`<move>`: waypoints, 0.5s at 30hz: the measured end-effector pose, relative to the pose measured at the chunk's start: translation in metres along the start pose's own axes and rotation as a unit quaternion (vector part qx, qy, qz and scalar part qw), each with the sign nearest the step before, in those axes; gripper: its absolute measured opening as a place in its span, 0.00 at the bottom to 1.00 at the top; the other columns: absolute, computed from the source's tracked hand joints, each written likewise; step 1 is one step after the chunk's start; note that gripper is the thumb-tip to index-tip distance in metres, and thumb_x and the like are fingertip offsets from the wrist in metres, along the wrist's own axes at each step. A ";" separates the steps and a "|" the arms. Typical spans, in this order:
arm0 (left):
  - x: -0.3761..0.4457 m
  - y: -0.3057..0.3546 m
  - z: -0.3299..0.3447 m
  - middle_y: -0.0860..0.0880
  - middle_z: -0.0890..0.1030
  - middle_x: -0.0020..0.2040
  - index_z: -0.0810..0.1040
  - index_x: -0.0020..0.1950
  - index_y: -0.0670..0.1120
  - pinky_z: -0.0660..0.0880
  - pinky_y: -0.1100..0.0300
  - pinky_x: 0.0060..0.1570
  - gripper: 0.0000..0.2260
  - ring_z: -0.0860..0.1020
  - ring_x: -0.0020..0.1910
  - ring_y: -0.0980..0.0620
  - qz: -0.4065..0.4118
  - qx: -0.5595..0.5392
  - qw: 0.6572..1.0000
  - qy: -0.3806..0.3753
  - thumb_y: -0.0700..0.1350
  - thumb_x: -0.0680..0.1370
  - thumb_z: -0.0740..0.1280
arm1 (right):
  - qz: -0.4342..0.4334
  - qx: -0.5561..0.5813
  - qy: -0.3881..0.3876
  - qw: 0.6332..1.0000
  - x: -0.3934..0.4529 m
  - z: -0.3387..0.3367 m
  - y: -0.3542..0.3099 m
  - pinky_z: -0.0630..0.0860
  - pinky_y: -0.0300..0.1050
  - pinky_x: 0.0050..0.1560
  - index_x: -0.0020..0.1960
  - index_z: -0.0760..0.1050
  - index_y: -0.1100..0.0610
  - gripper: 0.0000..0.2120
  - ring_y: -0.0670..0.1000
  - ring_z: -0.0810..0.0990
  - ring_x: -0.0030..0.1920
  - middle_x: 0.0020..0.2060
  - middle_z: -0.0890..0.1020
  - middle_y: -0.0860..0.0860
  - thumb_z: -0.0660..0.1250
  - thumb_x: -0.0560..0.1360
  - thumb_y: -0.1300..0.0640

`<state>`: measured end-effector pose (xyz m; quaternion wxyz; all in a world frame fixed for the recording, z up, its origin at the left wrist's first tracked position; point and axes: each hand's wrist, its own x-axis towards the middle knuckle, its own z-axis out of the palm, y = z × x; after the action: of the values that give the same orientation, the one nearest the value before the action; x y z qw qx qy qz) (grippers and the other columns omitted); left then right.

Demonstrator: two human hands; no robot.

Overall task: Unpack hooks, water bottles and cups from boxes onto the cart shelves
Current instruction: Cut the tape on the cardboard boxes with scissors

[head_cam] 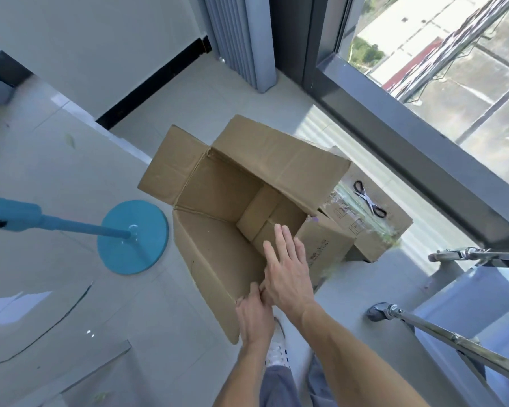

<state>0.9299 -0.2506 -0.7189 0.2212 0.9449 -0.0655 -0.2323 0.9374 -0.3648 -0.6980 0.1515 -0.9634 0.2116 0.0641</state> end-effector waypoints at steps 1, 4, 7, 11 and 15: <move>0.007 0.004 -0.007 0.46 0.80 0.33 0.68 0.41 0.48 0.69 0.52 0.36 0.10 0.77 0.34 0.41 -0.006 -0.028 0.999 0.016 0.38 0.78 0.66 | -0.012 0.000 0.008 1.000 0.004 -0.004 -0.005 0.51 0.60 0.75 0.70 0.68 0.59 0.26 0.60 0.48 0.79 0.78 0.54 0.61 0.57 0.72 0.57; 0.024 0.021 -0.028 0.52 0.82 0.37 0.73 0.44 0.46 0.74 0.54 0.35 0.05 0.79 0.35 0.49 -0.017 -0.132 0.990 0.038 0.43 0.79 0.66 | -0.056 0.018 0.036 0.998 0.018 -0.017 -0.024 0.50 0.60 0.76 0.76 0.61 0.57 0.28 0.57 0.46 0.80 0.79 0.51 0.58 0.51 0.76 0.56; 0.036 0.042 -0.052 0.54 0.79 0.35 0.74 0.40 0.45 0.74 0.54 0.37 0.08 0.74 0.33 0.54 -0.093 -0.356 0.928 0.059 0.45 0.79 0.64 | 0.017 0.085 0.059 0.994 0.031 -0.034 -0.045 0.48 0.57 0.77 0.80 0.52 0.54 0.27 0.55 0.43 0.80 0.80 0.49 0.57 0.50 0.81 0.54; 0.051 0.056 -0.074 0.50 0.78 0.33 0.74 0.35 0.44 0.73 0.51 0.37 0.15 0.76 0.34 0.48 -0.184 -0.388 0.878 0.212 0.51 0.77 0.62 | 0.237 0.182 0.083 0.951 0.037 -0.046 -0.047 0.46 0.57 0.78 0.80 0.50 0.54 0.26 0.54 0.46 0.80 0.80 0.52 0.55 0.46 0.84 0.50; 0.047 0.032 -0.072 0.49 0.83 0.39 0.81 0.40 0.48 0.79 0.53 0.43 0.10 0.81 0.41 0.48 -0.329 -0.490 0.770 0.242 0.49 0.77 0.63 | 0.328 0.168 0.082 0.926 0.023 -0.042 -0.037 0.53 0.60 0.76 0.78 0.58 0.56 0.24 0.58 0.53 0.79 0.78 0.58 0.57 0.51 0.83 0.55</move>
<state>1.0040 -0.2618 -0.6668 0.5725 0.6973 0.4277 -0.0549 0.9760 -0.3552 -0.6527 0.2634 -0.8026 0.5351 -0.0053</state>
